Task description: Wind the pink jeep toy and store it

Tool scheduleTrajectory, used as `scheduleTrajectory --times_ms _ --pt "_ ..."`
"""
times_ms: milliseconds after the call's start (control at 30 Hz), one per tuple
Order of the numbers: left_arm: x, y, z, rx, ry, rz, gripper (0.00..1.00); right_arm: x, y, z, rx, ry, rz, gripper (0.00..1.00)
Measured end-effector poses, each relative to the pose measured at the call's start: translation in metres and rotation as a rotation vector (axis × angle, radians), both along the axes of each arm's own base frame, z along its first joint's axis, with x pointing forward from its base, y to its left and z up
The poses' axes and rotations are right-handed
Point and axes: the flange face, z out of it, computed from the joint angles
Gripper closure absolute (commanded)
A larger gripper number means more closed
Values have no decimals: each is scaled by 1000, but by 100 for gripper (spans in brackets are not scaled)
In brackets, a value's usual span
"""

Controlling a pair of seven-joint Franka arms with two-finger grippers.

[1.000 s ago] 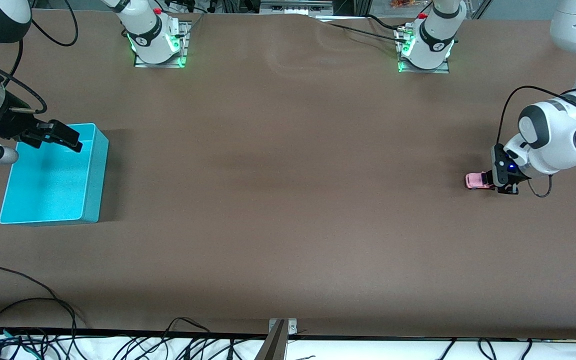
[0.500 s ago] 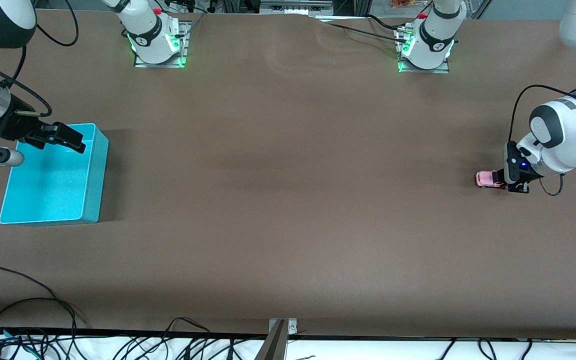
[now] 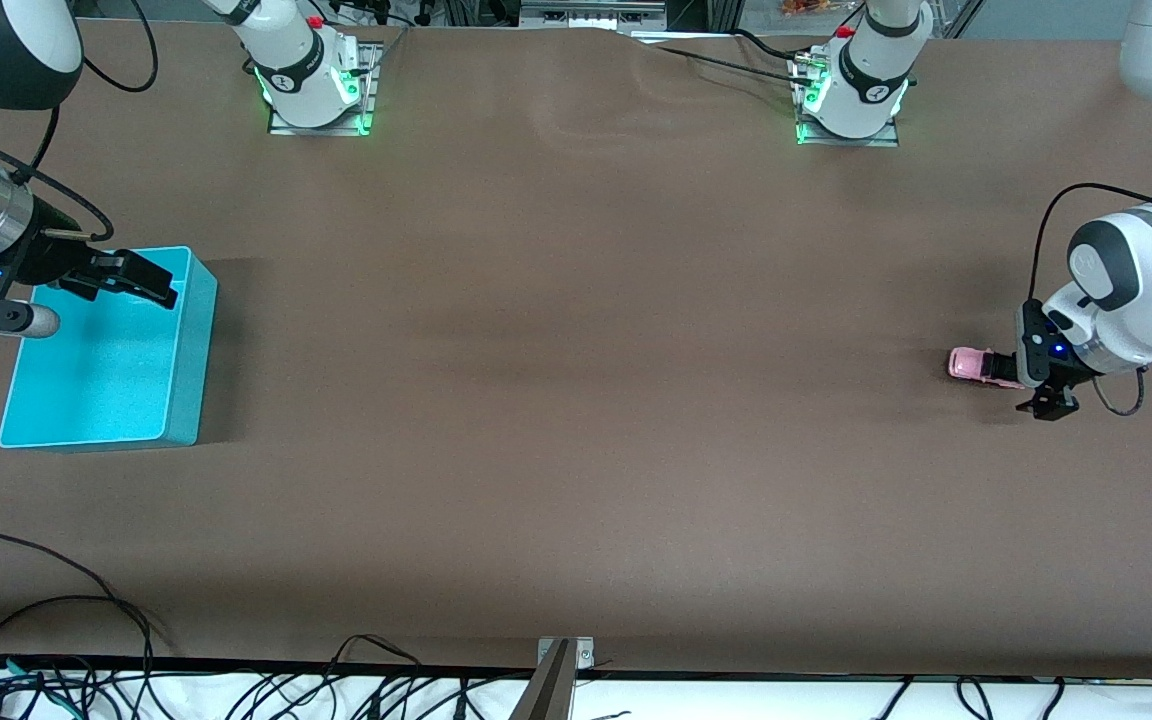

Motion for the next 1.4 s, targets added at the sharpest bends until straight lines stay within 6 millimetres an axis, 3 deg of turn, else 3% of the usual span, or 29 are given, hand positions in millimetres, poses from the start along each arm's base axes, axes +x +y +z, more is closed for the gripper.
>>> scheduleTrajectory --times_ms 367,800,933,1400 --pt "27 -1 84 -27 57 -10 0 0 -10 -15 1 8 -18 0" --pt "35 -18 165 -34 58 -29 0 0 -2 -9 9 -19 -3 0" --pt "37 -22 172 -31 60 -24 0 -1 -3 -10 9 -16 -5 0" --pt "49 -16 169 -3 -29 3 0 -1 -6 -11 7 -14 -9 0"
